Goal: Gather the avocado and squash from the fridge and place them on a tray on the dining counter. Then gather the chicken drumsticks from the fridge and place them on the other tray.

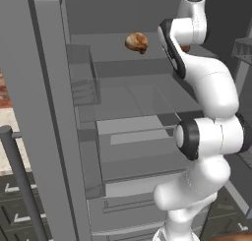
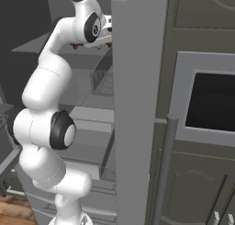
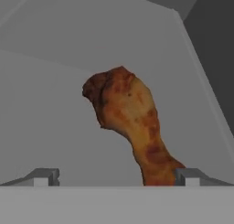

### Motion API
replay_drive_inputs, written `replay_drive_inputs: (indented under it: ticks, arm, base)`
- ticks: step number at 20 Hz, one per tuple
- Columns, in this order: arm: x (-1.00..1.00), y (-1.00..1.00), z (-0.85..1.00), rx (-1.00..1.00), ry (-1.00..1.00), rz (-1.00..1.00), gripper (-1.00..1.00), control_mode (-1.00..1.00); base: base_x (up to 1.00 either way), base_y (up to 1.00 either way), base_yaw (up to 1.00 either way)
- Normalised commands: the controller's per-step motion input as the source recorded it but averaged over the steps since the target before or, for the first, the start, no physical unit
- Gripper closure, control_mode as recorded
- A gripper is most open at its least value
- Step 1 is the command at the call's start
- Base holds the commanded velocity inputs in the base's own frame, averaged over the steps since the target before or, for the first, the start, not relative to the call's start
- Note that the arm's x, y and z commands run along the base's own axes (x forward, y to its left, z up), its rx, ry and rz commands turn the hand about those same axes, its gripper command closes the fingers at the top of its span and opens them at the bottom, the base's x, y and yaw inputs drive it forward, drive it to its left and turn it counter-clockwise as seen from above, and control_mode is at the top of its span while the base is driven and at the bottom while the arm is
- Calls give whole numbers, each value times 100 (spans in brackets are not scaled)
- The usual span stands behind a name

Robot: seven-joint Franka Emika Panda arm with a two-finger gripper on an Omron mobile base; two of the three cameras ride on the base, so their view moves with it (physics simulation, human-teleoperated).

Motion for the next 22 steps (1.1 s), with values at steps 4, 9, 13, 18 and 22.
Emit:
replay_drive_inputs:
  ticks: [4, 9, 13, 18, 22]
  arm:
    - [41, -9, 0, 0, 0, 0, -100, -100]
    - [40, -11, -2, 0, 1, 0, -100, -100]
    - [34, -9, -4, 0, 2, 0, -100, -100]
    - [7, -3, -20, -1, 5, 0, -100, -100]
    - [-16, 0, -32, -3, 5, 0, 100, -100]
  base:
    - [0, 0, 0]
    - [0, 0, 0]
    - [0, 0, 0]
    - [0, 0, 0]
    - [0, 0, 0]
